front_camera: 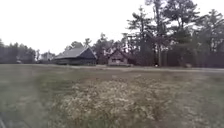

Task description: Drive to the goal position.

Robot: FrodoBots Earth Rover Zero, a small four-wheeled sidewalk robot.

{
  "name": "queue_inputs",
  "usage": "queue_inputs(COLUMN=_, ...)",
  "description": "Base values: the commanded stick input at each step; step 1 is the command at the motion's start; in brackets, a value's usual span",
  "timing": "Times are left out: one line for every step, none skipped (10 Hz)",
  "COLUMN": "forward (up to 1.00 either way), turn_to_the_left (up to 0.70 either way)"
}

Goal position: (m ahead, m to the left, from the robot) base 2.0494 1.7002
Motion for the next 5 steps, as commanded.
queue_inputs(forward=0.70, turn_to_the_left=0.00)
queue_inputs(forward=0.70, turn_to_the_left=0.00)
queue_inputs(forward=0.70, turn_to_the_left=0.00)
queue_inputs(forward=0.70, turn_to_the_left=0.00)
queue_inputs(forward=0.70, turn_to_the_left=-0.03)
